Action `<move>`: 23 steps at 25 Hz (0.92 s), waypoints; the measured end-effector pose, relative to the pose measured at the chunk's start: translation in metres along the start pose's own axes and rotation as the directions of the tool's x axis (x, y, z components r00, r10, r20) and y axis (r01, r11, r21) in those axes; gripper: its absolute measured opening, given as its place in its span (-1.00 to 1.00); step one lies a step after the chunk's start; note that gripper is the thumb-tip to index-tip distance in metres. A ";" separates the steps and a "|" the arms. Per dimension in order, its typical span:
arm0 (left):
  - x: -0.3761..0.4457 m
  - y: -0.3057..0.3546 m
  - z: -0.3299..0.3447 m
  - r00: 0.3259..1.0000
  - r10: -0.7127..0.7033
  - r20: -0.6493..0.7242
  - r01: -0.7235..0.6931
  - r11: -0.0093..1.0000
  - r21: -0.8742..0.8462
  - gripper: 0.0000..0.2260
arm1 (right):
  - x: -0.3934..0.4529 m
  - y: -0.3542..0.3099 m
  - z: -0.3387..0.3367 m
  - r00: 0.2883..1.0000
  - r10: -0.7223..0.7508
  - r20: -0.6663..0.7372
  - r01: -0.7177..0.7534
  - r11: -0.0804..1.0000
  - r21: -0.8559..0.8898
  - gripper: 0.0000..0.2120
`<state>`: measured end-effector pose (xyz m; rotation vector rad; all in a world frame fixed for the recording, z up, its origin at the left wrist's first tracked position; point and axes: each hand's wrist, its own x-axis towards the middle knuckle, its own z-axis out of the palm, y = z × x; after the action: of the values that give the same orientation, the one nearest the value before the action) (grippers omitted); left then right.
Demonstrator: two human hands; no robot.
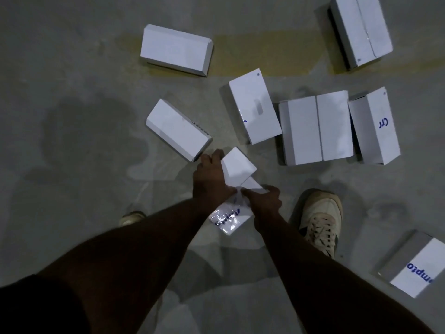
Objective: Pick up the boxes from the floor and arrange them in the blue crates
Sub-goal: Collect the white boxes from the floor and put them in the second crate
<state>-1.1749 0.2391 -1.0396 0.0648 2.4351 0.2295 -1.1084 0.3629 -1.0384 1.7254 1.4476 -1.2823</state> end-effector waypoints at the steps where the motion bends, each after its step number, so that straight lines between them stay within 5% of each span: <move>1: -0.002 -0.005 0.003 1.000 -0.019 0.015 0.020 0.998 -0.056 0.03 | -0.001 0.001 -0.002 1.000 -0.008 -0.012 0.008 1.000 0.013 -0.22; 7: -0.024 -0.024 -0.009 0.962 -0.151 0.227 0.229 0.900 -0.370 -0.47 | -0.021 -0.001 -0.037 0.960 -0.204 0.191 0.185 0.976 0.113 -0.44; 10: -0.033 -0.025 -0.036 0.912 -0.224 0.344 0.398 0.686 -0.609 -0.57 | -0.030 -0.022 -0.052 0.912 -0.292 0.287 0.264 0.955 0.133 -0.54; 14: -0.040 -0.026 -0.067 0.858 -0.234 0.457 0.510 0.482 -0.712 -0.74 | -0.042 -0.064 -0.061 0.846 -0.299 0.441 0.197 0.945 0.263 -0.69; 18: -0.039 -0.007 -0.084 0.824 0.125 0.553 0.556 0.008 -0.831 -0.59 | -0.061 -0.092 -0.037 0.778 -0.340 0.529 0.272 0.940 0.206 -0.69; 23: -0.033 -0.019 -0.085 0.866 0.106 0.488 0.470 0.154 -0.869 -0.38 | -0.074 -0.114 -0.002 0.704 -0.337 0.625 0.380 0.922 0.069 -0.59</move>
<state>-1.2038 0.2046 -0.9582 -0.7220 1.3354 1.4914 -1.2136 0.3637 -0.9523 0.8248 1.4090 -1.7743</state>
